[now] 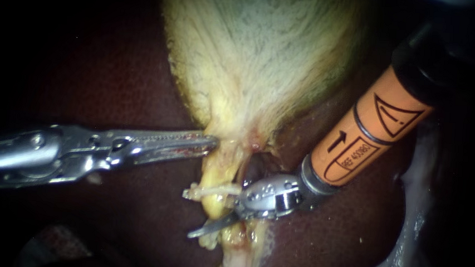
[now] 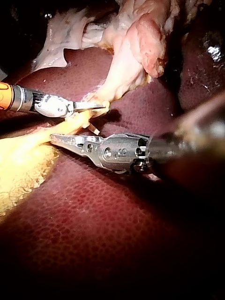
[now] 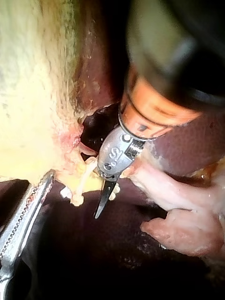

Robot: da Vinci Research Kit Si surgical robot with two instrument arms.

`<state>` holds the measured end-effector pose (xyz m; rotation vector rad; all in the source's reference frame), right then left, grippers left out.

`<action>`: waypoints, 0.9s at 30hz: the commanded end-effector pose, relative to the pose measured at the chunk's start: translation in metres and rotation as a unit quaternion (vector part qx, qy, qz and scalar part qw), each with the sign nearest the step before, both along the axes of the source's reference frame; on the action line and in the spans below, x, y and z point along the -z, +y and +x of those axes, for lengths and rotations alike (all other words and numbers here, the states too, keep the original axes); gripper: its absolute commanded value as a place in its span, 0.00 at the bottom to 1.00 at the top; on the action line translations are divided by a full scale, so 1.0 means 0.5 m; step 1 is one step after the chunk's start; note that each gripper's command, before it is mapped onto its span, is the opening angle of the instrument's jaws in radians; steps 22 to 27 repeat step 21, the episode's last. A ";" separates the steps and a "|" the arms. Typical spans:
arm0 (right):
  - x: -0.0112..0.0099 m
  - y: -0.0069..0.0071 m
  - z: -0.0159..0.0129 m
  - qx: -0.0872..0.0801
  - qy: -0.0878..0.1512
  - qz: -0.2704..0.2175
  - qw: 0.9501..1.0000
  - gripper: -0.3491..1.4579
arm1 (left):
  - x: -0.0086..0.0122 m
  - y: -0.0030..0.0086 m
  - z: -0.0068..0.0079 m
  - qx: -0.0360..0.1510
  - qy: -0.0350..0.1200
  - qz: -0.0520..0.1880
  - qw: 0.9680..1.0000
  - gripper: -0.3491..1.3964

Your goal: Go to the cutting position left tube

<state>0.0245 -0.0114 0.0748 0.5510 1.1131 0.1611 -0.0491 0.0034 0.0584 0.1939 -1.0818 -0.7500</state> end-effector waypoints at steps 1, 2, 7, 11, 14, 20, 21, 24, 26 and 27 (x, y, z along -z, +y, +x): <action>-0.0002 0.0002 0.0000 -0.002 -0.002 0.005 1.000 0.96 | 0.0000 0.0000 -0.0001 0.000 0.000 0.000 1.000 0.14; -0.0003 0.0003 0.0000 -0.003 -0.003 0.008 1.000 0.96 | 0.0000 0.0000 -0.0001 0.000 0.000 0.000 1.000 0.14; -0.0003 0.0003 0.0000 -0.004 -0.004 0.010 1.000 0.96 | -0.0001 0.0000 -0.0002 0.000 0.000 0.000 1.000 0.14; -0.0003 0.0003 0.0000 -0.005 -0.005 0.013 1.000 0.96 | -0.0001 -0.0001 -0.0002 0.000 0.000 0.000 1.000 0.14; -0.0004 0.0002 -0.0001 -0.006 -0.006 0.015 1.000 0.96 | -0.0001 -0.0001 -0.0002 0.000 0.000 0.000 1.000 0.14; -0.0005 -0.0001 -0.0008 -0.013 -0.013 0.035 0.999 0.96 | -0.0002 0.0000 -0.0004 0.000 0.000 0.000 1.000 0.14; -0.0006 -0.0002 -0.0012 -0.015 -0.015 0.040 0.999 0.96 | -0.0002 0.0000 -0.0004 0.000 0.000 0.000 1.000 0.14; -0.0006 -0.0002 -0.0012 -0.015 -0.015 0.040 0.999 0.96 | -0.0002 0.0000 -0.0004 0.000 0.000 0.000 1.000 0.14; -0.0006 -0.0002 -0.0012 -0.015 -0.015 0.040 0.999 0.96 | -0.0002 0.0000 -0.0004 0.000 0.000 0.000 1.000 0.14; -0.0006 -0.0002 -0.0012 -0.015 -0.015 0.040 0.999 0.96 | -0.0002 0.0000 -0.0004 0.000 0.000 0.000 1.000 0.14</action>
